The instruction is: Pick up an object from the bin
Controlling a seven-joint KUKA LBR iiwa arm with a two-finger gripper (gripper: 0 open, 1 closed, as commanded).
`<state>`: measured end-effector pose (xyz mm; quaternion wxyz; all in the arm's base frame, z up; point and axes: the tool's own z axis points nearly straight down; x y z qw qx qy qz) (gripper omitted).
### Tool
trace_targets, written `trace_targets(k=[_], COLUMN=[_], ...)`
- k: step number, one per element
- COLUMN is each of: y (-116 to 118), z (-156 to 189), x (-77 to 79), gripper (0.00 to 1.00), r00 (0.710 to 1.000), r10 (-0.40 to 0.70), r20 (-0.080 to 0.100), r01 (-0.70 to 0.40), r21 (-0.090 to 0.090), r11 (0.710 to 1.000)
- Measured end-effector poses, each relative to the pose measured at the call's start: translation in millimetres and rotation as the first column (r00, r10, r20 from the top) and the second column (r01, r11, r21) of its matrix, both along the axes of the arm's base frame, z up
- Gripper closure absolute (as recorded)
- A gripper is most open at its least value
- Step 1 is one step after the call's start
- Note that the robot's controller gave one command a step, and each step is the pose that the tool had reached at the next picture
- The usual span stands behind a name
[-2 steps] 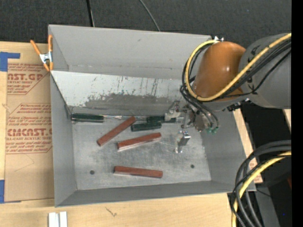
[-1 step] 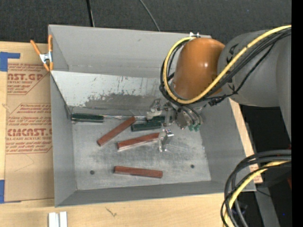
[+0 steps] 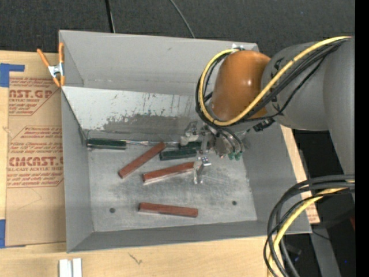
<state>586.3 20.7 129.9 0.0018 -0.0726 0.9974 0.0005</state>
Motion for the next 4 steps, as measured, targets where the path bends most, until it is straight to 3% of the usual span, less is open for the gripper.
trace_targets(k=[1, 2, 4], y=[15.4, 18.7, 18.7], z=[-49.6, -52.1, -48.9], x=[6.7, 3.3, 2.1], gripper=[0.0, 1.0, 1.0], r00=[0.999, 0.999, 0.999], r10=[0.04, 0.043, 0.043], r20=[0.035, 0.023, 0.015], r01=[-0.04, -0.043, -0.043], r21=[-0.005, 0.001, 0.0], r11=[0.999, 0.999, 0.999])
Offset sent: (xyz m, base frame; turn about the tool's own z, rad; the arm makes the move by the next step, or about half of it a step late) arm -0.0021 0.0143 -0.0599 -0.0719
